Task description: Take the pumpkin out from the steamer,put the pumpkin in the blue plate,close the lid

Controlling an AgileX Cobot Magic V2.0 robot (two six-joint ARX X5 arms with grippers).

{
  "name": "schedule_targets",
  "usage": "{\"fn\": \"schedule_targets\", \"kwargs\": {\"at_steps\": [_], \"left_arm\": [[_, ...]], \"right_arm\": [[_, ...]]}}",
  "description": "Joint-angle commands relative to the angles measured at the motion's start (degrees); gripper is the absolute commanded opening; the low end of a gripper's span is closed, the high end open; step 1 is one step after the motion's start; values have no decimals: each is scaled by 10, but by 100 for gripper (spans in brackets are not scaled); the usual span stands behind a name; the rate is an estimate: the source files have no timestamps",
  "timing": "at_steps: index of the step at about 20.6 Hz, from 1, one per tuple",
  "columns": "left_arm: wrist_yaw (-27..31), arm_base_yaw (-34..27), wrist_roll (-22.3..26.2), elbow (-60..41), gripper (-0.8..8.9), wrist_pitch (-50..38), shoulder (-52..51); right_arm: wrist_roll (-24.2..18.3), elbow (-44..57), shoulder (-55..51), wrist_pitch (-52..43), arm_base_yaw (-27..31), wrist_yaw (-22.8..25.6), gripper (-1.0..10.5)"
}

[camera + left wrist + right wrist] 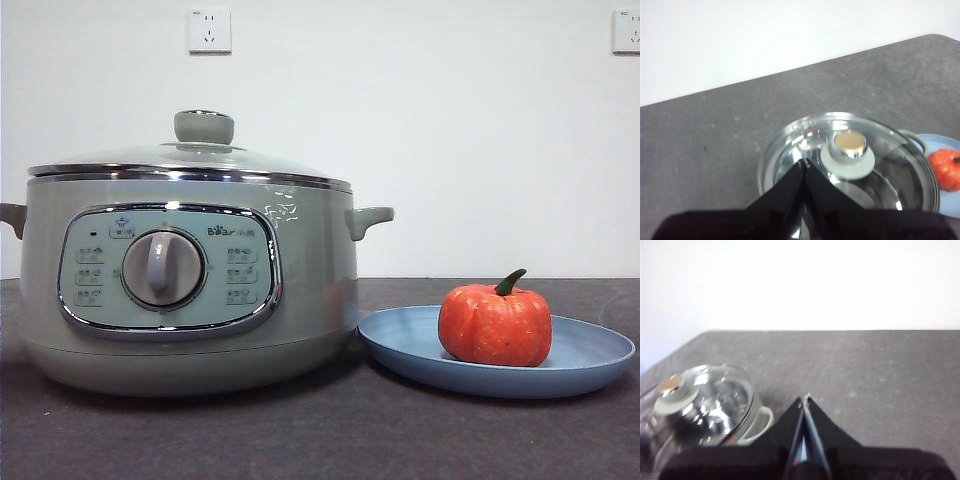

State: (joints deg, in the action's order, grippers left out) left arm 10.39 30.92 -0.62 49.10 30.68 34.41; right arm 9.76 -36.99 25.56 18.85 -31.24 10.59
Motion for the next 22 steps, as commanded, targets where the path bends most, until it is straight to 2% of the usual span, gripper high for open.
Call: {"fn": "schedule_targets", "kwargs": {"at_steps": [1,6,8,15,22], "left_arm": [[1,3,4,-48,-8,-26,-45],[-1,3,2,-54,-4,9,-57],[0,2,2,-54,-4,31,-57],[0,2,2,-54,-4,87,-57],[0,2,2,-54,-4,97,-57]], "right_arm": [[31,20,-14,-10,-2,34,-16],[33,20,-11,12,-2,121,-16],[33,20,-11,18,-2,139,-16],[33,20,-11,52,-2,138,-16],[33,20,-11,88,-2,138,-16]]}}
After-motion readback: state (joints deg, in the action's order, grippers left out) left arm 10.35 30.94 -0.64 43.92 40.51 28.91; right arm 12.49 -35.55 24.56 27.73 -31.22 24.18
